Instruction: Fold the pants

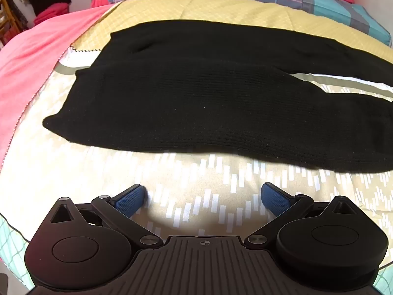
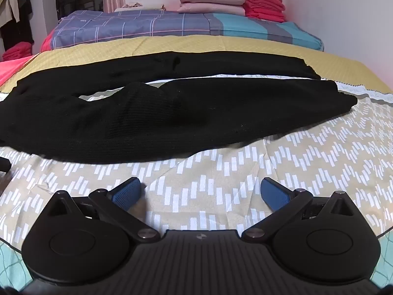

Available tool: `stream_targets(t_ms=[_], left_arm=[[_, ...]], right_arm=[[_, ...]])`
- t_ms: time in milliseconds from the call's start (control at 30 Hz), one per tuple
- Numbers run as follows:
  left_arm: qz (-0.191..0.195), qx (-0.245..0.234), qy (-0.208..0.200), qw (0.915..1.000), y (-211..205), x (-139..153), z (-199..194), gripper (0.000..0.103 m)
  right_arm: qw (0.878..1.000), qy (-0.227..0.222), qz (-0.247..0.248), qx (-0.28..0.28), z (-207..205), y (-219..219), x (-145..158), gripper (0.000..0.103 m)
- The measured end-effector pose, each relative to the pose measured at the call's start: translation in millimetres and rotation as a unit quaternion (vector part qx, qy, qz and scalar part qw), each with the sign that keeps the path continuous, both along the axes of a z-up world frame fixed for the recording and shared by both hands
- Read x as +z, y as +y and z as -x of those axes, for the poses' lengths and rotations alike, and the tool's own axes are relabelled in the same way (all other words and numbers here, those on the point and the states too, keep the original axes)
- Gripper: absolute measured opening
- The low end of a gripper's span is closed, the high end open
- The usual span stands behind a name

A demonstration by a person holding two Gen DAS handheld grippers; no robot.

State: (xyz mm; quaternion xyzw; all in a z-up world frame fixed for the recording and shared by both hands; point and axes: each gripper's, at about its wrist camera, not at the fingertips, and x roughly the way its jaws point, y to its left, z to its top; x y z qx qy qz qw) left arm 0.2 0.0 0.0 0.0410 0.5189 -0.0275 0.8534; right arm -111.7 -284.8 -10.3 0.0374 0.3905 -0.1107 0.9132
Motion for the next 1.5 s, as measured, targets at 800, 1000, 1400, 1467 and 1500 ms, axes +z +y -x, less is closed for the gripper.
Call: stream_targets(t_ms=[800, 1000, 1400, 1467, 1500], left_arm=[[0.001, 0.002, -0.001, 1.0000, -0.4, 1.2, -4.2, 0.103], [0.001, 0.002, -0.002, 1.0000, -0.5, 1.0, -3.7, 0.103], [0.001, 0.002, -0.002, 1.0000, -1.0, 0.9, -2.5, 0.103], [0.002, 0.001, -0.001, 1.0000, -0.3, 1.3, -2.2, 0.103], [0.002, 0.001, -0.001, 1.0000, -0.1, 1.2, -2.1, 0.103]], right_arm=[[1.000, -0.001, 0.003, -0.005, 0.0, 1.1, -0.2, 0.103], [1.000, -0.002, 0.003, -0.004, 0.7, 1.4, -0.5, 0.103], [1.000, 0.002, 0.001, -0.008, -2.4, 0.4, -0.8, 0.103], [1.000, 0.002, 0.001, -0.008, -2.6, 0.3, -0.8, 0.103], [1.000, 0.002, 0.001, -0.008, -2.8, 0.2, -0.6, 0.103]])
